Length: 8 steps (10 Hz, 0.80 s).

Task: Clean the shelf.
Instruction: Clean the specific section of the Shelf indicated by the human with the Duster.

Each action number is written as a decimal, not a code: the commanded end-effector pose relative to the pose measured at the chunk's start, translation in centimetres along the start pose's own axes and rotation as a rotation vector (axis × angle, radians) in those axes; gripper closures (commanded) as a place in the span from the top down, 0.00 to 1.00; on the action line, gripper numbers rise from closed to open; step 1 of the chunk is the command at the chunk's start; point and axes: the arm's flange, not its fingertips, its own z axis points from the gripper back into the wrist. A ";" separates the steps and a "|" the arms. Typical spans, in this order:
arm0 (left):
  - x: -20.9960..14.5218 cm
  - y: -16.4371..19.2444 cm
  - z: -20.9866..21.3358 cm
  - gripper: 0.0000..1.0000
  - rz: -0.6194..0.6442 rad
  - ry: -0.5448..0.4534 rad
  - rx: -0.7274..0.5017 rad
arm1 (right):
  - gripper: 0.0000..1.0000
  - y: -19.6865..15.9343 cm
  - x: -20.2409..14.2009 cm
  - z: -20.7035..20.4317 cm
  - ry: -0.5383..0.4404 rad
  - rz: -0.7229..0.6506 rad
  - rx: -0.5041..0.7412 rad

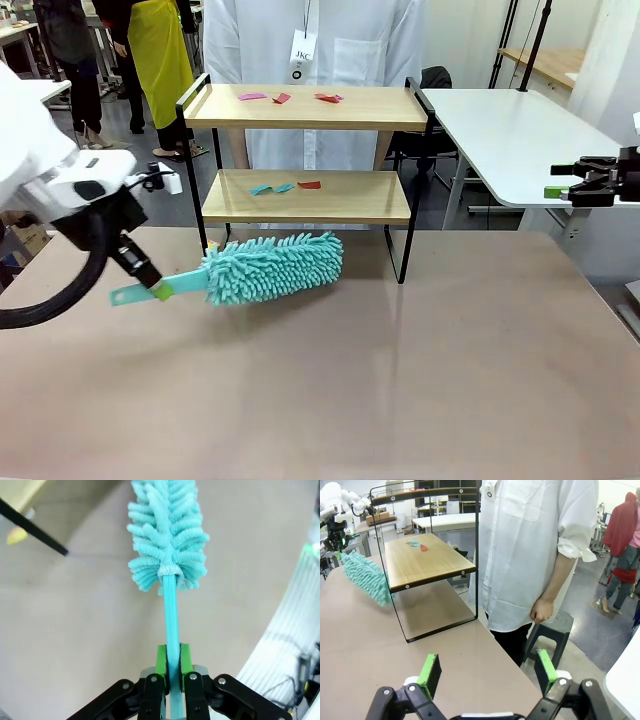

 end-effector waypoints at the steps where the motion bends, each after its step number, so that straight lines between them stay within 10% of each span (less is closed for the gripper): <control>1: -1.1 -0.6 4.1 0.13 -0.051 0.071 0.009 | 1.00 0.0 0.4 0.0 0.008 -0.001 -0.001; 8: 2.6 -3.3 17.3 0.13 -0.207 0.568 0.316 | 1.00 0.0 0.4 0.0 0.008 -0.001 -0.001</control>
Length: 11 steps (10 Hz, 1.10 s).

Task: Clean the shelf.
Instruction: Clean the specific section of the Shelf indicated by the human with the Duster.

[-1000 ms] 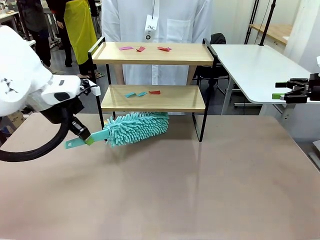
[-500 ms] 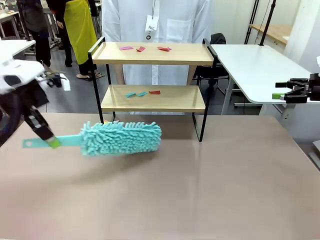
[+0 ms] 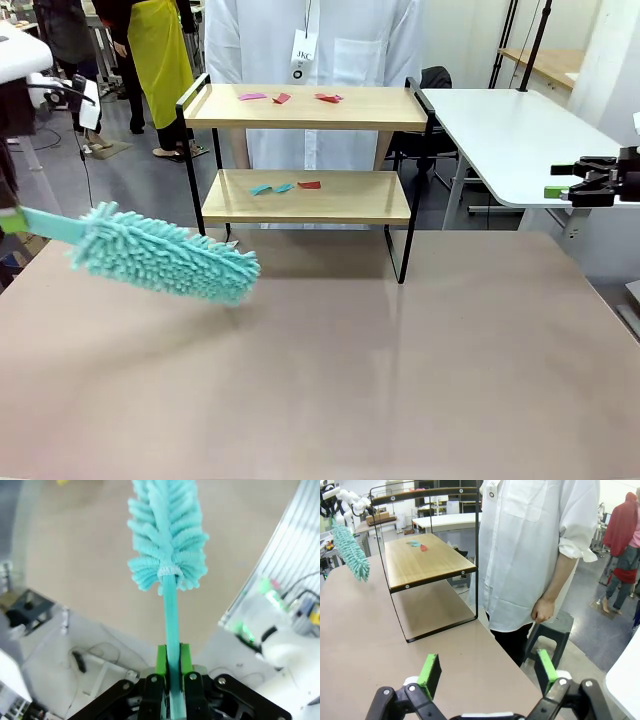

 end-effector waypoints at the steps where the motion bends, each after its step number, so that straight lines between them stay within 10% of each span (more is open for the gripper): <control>1: 0.8 0.1 2.3 0.13 -0.018 0.166 0.062 | 1.00 0.0 0.4 0.0 0.008 -0.001 -0.001; 3: 2.2 -0.9 3.3 0.13 -0.003 0.265 0.101 | 1.00 0.0 0.4 0.0 0.008 -0.001 -0.001; 11: 0.7 -0.3 2.2 0.13 -0.022 0.154 0.064 | 1.00 0.0 0.4 0.0 0.008 -0.001 -0.001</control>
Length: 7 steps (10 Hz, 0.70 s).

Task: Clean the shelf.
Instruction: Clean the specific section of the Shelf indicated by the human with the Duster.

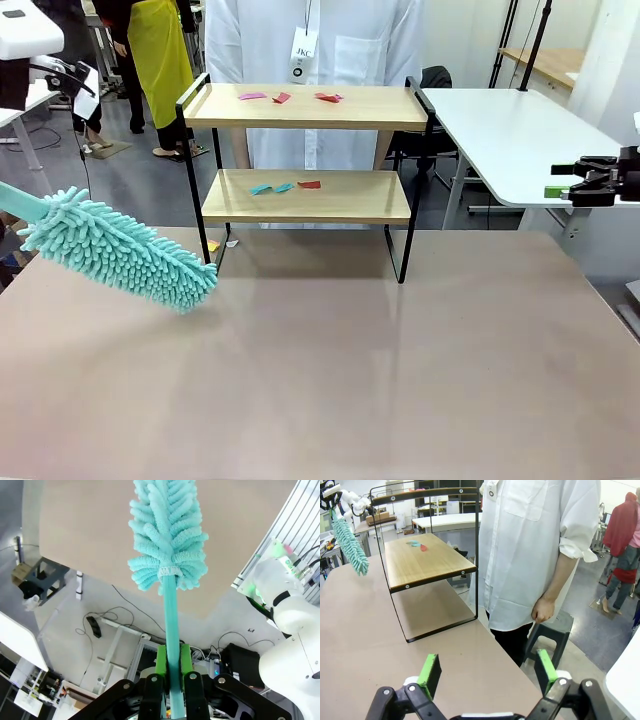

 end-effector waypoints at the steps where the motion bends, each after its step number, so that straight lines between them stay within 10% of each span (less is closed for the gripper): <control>1: -0.3 -0.3 -0.3 0.13 0.000 -0.027 -0.003 | 1.00 0.0 0.4 0.0 0.008 -0.001 -0.001; 7: -0.3 -0.3 -0.3 0.13 0.000 -0.027 -0.003 | 1.00 0.0 0.4 0.0 0.008 -0.001 -0.001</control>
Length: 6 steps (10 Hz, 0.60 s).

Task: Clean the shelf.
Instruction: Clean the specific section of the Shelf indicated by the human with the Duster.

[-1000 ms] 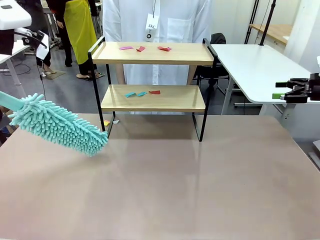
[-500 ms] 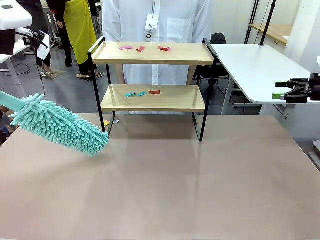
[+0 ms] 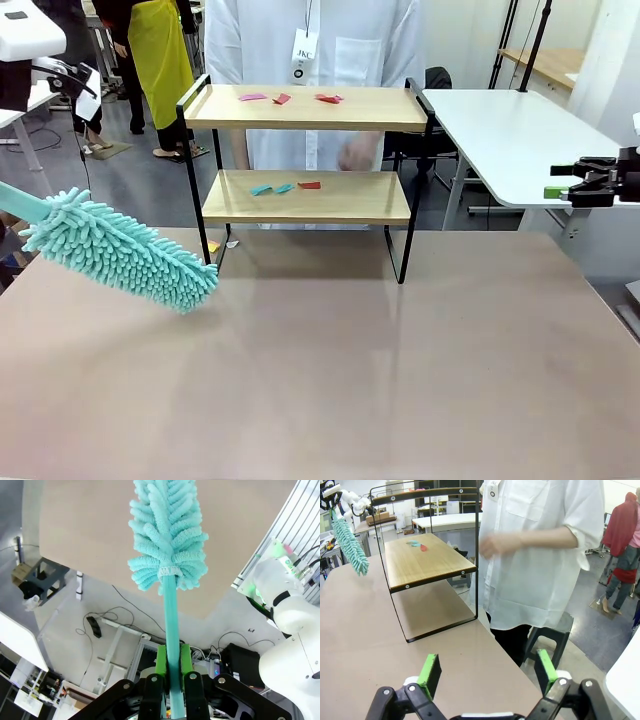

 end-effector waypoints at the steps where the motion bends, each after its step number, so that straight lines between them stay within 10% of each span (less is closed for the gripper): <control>1: -0.3 -0.2 -0.3 0.13 0.001 -0.027 -0.003 | 1.00 0.0 0.4 0.0 0.008 -0.001 -0.001; 6: -0.3 -0.2 -0.3 0.13 0.001 -0.027 -0.003 | 1.00 0.0 0.4 0.0 0.008 -0.001 -0.001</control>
